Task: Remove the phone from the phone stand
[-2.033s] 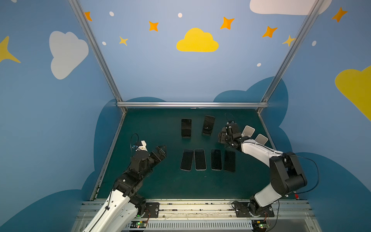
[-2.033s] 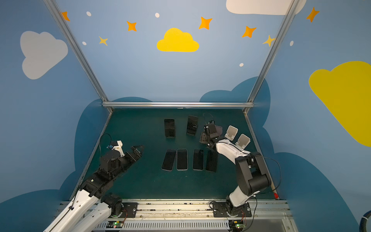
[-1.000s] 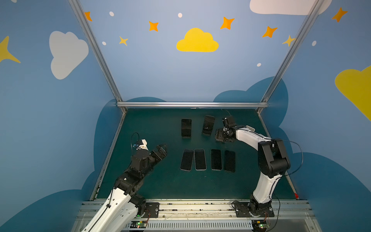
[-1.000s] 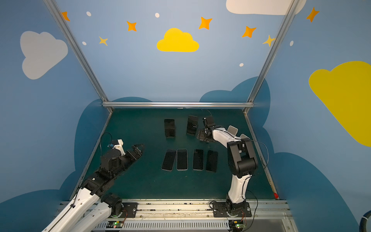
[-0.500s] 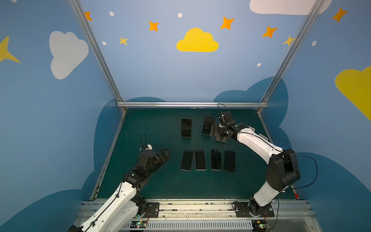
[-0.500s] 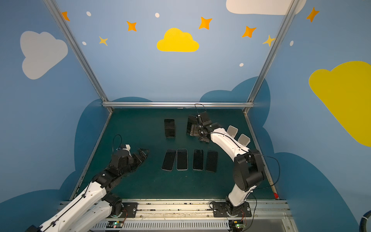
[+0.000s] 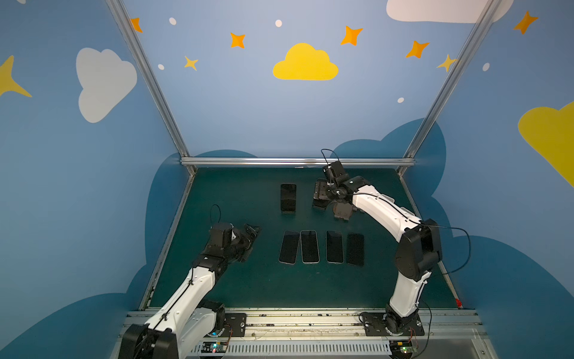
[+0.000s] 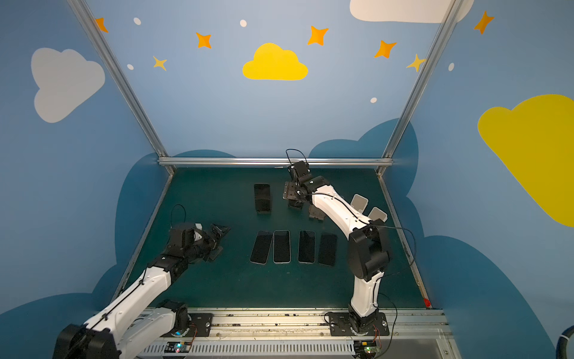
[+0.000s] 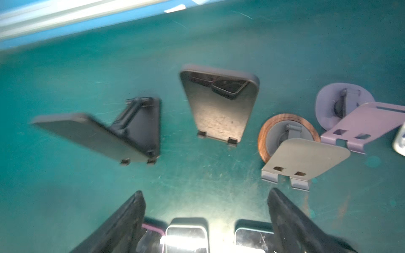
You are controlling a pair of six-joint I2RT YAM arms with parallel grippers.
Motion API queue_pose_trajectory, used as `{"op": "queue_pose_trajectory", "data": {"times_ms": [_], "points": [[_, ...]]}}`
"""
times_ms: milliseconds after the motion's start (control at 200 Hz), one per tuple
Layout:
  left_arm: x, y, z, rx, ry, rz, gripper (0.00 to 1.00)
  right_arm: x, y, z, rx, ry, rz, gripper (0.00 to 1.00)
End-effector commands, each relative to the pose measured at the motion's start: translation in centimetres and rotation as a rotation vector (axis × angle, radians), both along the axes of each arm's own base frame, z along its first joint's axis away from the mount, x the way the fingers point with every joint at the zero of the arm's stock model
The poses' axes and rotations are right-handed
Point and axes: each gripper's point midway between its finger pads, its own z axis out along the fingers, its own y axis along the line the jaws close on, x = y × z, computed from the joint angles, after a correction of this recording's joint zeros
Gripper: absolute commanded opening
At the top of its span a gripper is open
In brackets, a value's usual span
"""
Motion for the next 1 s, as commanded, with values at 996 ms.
{"op": "queue_pose_trajectory", "data": {"times_ms": [996], "points": [[0.0, 2.0, 4.0, 0.028, -0.195, 0.055, 1.00, 6.9, 1.1, -4.8, -0.141, -0.239, -0.210, 0.92]]}}
